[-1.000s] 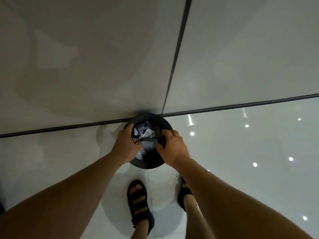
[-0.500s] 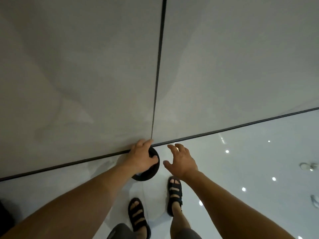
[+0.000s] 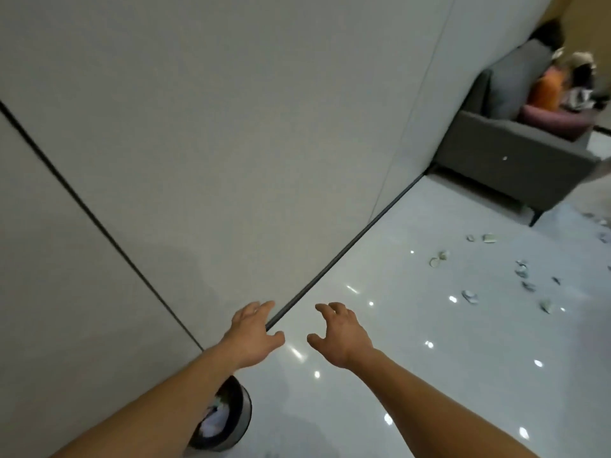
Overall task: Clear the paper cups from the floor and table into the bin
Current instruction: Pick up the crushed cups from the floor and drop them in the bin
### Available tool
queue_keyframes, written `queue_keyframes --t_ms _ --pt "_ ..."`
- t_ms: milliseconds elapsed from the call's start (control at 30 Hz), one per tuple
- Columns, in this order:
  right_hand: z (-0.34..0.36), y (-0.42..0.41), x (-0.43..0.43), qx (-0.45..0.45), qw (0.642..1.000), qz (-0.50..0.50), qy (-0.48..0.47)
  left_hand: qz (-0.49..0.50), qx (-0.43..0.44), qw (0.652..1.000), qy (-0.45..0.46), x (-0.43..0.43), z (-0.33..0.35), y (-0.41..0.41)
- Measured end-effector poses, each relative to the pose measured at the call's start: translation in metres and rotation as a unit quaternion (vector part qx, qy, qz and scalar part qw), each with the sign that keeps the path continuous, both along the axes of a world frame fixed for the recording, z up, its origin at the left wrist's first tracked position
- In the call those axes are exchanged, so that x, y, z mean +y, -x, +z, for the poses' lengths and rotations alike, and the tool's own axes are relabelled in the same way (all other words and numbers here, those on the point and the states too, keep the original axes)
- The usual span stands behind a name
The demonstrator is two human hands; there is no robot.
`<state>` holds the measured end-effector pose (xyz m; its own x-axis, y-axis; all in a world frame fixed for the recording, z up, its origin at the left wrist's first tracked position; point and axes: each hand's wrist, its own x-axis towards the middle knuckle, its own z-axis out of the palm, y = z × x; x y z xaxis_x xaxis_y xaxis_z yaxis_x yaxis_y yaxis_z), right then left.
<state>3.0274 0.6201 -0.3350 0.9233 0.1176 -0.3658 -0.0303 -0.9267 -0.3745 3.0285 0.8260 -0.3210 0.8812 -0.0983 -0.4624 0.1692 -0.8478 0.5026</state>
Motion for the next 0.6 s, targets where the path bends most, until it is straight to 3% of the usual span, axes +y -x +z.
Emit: queue_keyframes --t_ms 200,600 --pt "0.004 0.014 -0.117 0.008 0.996 -0.093 -0.010 -0.074 -0.039 0.996 -0.019 -0.108 0.031 -0.040" --pt "0.010 0.032 -0.358 -0.004 0.968 -0.253 0.003 -0.231 -0.029 0.972 -0.018 -0.373 0.037 -0.063"
